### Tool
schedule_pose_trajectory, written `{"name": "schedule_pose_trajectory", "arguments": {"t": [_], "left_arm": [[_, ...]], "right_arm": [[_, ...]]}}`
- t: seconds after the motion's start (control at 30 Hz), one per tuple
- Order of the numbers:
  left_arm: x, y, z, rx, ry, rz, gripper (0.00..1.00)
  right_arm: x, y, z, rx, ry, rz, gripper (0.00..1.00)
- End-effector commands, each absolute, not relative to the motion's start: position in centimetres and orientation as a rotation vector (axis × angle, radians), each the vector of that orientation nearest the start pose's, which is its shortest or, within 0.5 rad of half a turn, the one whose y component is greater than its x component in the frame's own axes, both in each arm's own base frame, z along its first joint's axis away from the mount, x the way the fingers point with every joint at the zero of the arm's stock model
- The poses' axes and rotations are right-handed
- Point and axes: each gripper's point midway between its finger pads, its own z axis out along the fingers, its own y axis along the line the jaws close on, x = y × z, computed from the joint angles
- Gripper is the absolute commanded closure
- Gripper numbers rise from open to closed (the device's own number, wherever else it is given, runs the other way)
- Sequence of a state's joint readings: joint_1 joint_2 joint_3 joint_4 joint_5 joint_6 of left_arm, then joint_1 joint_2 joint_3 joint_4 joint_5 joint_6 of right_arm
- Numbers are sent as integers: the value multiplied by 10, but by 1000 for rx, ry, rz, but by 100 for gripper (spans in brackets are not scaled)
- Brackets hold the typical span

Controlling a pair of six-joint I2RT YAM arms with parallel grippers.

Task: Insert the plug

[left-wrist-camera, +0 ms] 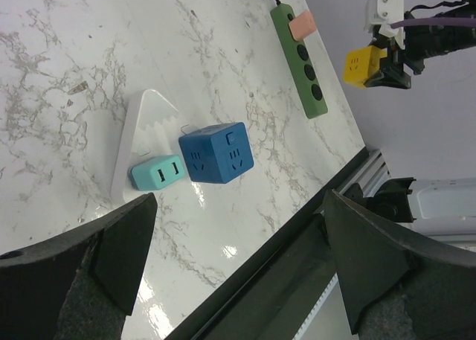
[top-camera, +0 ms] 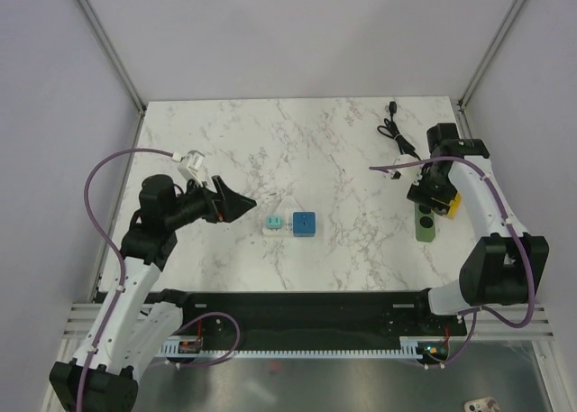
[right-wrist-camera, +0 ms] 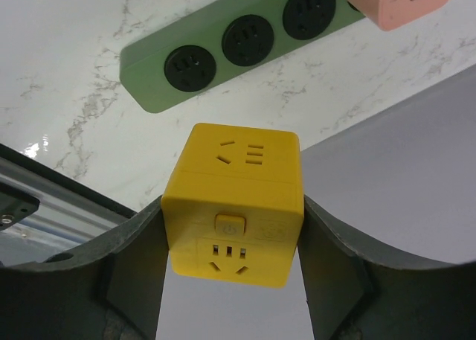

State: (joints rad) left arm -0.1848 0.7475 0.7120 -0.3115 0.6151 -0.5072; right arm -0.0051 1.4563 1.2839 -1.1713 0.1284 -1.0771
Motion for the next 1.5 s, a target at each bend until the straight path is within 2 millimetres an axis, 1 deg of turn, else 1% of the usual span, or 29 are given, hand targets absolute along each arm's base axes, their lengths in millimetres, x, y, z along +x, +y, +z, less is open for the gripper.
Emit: {"name": "schedule_pose_trajectory", "arguments": {"t": [0.0, 0.07, 0.13, 0.17, 0.2, 0.23, 0.3, 0.37, 0.43, 0.47, 0.5, 0.63, 0.73, 0.8, 0.93, 1.03, 1.07, 1.17, 1.2, 1.27, 1.33, 1.47], "left_arm": [[229, -165, 250, 160, 1931, -1079, 0], [230, -165, 250, 153, 1929, -1085, 0], [230, -166, 251, 153, 1925, -1099, 0], [230, -166, 250, 149, 1929, -1102, 0], [230, -166, 249, 149, 1931, -1106, 0], [230, -166, 249, 146, 1931, -1106, 0], [230, -165, 249, 142, 1929, -1099, 0], [231, -164, 249, 141, 1926, -1095, 0], [230, -165, 251, 147, 1920, -1096, 0], [229, -165, 252, 149, 1917, -1096, 0], [229, -165, 251, 151, 1917, -1099, 0], [228, -165, 252, 154, 1916, -1104, 0], [228, -165, 251, 153, 1917, -1104, 0], [228, -166, 252, 153, 1916, -1113, 0], [228, -166, 252, 151, 1914, -1127, 0], [227, -167, 251, 155, 1913, -1131, 0], [227, -167, 251, 155, 1914, -1133, 0], [226, -168, 253, 168, 1907, -1143, 0], [225, -169, 253, 173, 1905, -1151, 0], [225, -169, 255, 171, 1897, -1152, 0], [226, -169, 255, 169, 1891, -1153, 0], [225, -168, 256, 167, 1886, -1153, 0]], "right_arm": [[263, -48, 156, -1568, 2512, -182, 100], [260, -30, 157, -1597, 2432, -39, 100], [248, -23, 152, -1617, 2441, 59, 100], [242, -23, 146, -1643, 2456, 83, 100], [230, -23, 135, -1673, 2496, 132, 100], [225, -22, 131, -1676, 2509, 157, 100], [220, -24, 129, -1704, 2513, 156, 100], [224, -27, 131, -1695, 2510, 142, 100], [236, -22, 137, -1676, 2469, 150, 100], [241, -16, 136, -1667, 2451, 192, 100], [250, -16, 141, -1679, 2422, 173, 100], [263, -15, 134, -1735, 2388, 154, 100], [268, -22, 129, -1792, 2369, 98, 100], [276, -28, 128, -1800, 2353, 52, 100], [296, -26, 129, -1763, 2310, 88, 100], [297, -31, 119, -1835, 2314, 102, 100], [301, -32, 116, -1849, 2307, 102, 100], [308, -34, 114, -1817, 2305, 114, 100], [309, -38, 114, -1795, 2317, 116, 100], [306, -42, 110, -1824, 2319, 112, 100], [303, -42, 108, -1827, 2308, 118, 100], [282, -52, 100, -1864, 2328, 98, 100]]}}
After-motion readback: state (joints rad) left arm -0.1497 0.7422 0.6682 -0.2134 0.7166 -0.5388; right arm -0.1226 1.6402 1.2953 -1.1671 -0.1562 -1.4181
